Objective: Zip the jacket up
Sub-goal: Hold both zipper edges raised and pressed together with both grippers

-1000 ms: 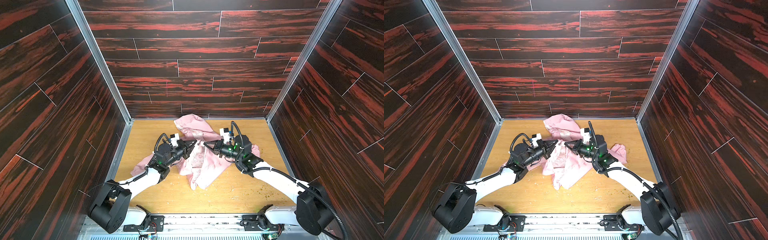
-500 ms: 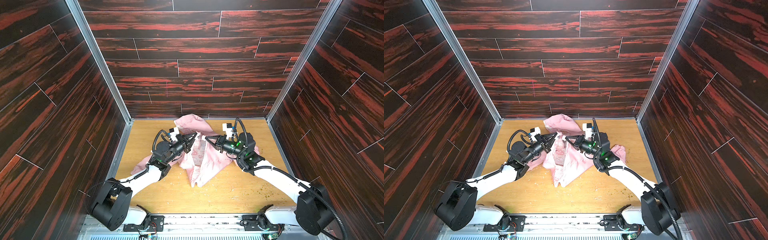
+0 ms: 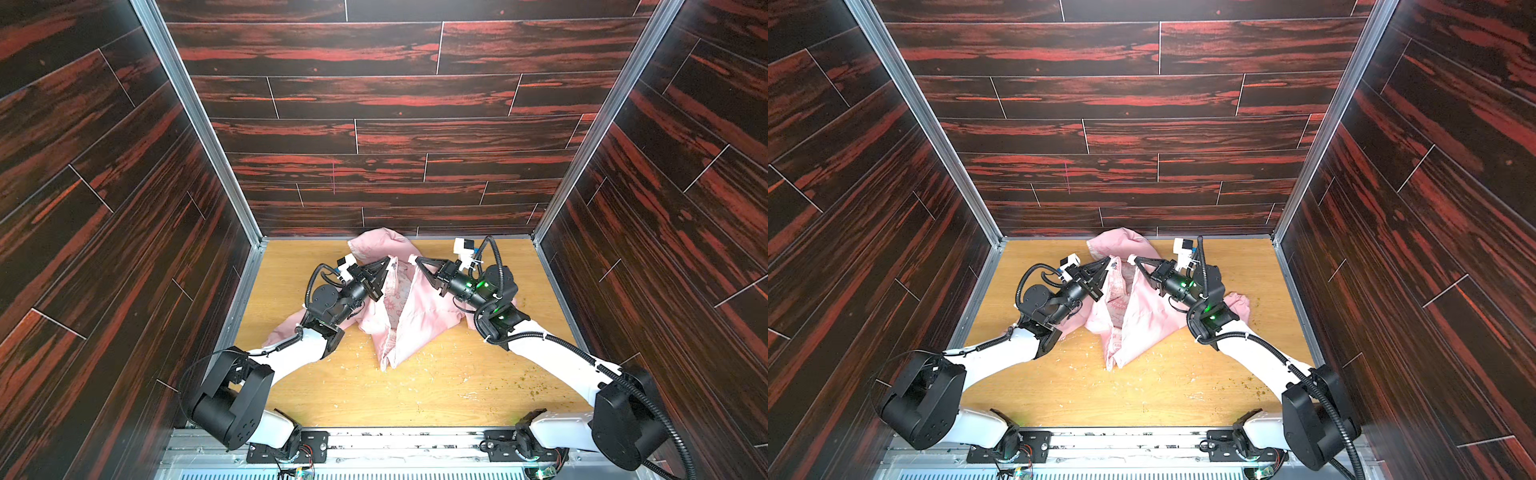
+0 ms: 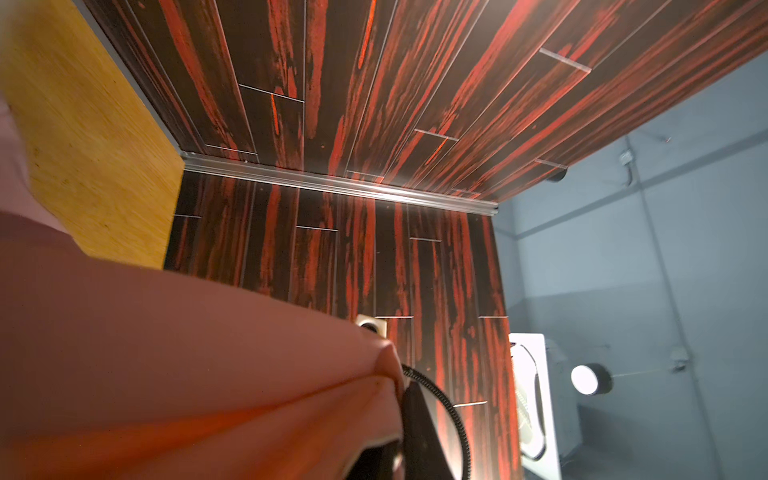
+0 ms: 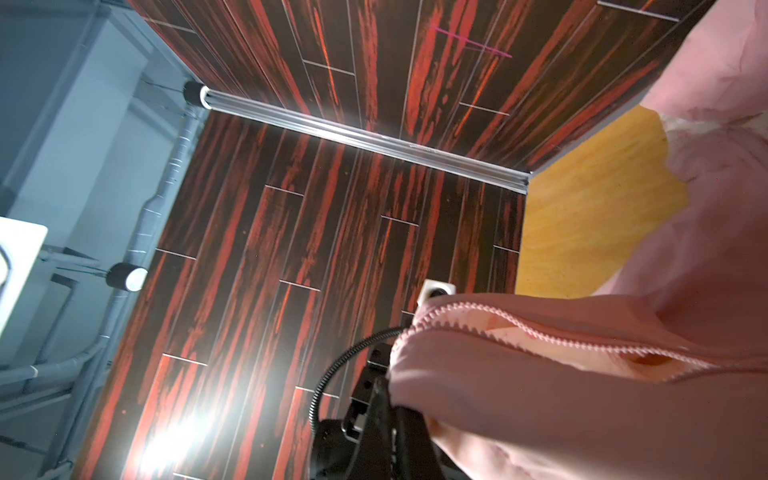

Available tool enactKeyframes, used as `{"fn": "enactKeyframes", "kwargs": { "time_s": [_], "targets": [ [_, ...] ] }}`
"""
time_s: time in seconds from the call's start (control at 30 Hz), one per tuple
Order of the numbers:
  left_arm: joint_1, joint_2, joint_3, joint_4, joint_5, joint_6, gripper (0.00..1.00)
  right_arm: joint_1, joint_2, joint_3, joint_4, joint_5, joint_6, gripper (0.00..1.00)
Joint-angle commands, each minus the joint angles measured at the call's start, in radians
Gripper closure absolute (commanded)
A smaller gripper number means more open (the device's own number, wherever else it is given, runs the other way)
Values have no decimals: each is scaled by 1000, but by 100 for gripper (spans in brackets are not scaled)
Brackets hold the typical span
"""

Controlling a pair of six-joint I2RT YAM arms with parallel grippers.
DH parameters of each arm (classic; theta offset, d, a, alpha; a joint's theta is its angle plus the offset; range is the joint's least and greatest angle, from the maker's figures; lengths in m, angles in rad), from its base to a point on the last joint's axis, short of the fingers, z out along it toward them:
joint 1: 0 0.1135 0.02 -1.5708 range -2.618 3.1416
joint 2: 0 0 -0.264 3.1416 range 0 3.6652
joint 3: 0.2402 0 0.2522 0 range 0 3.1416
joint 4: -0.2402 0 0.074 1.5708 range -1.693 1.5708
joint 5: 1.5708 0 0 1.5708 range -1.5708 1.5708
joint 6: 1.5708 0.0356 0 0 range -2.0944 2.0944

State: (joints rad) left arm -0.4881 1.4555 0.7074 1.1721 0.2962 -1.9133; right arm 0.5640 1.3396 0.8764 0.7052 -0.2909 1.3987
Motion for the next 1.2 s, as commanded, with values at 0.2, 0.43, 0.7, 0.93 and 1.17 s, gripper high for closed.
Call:
{"fn": "enactKeyframes", "kwargs": {
  "time_s": [0.2,0.43,0.7,0.93,1.17],
  "targets": [
    [4,16,33,189,-55,-208,100,16,25,45,137,67,45,100],
    [3,54,53,238,-72,-256,100,39,87,93,174,61,65,100],
    [3,62,62,238,-77,-239,100,64,100,138,116,84,60,100],
    [3,71,73,238,-76,-235,100,89,78,133,-20,150,70,100],
    [3,77,75,238,-72,-237,100,106,85,137,-2,163,68,100]
  ]
}}
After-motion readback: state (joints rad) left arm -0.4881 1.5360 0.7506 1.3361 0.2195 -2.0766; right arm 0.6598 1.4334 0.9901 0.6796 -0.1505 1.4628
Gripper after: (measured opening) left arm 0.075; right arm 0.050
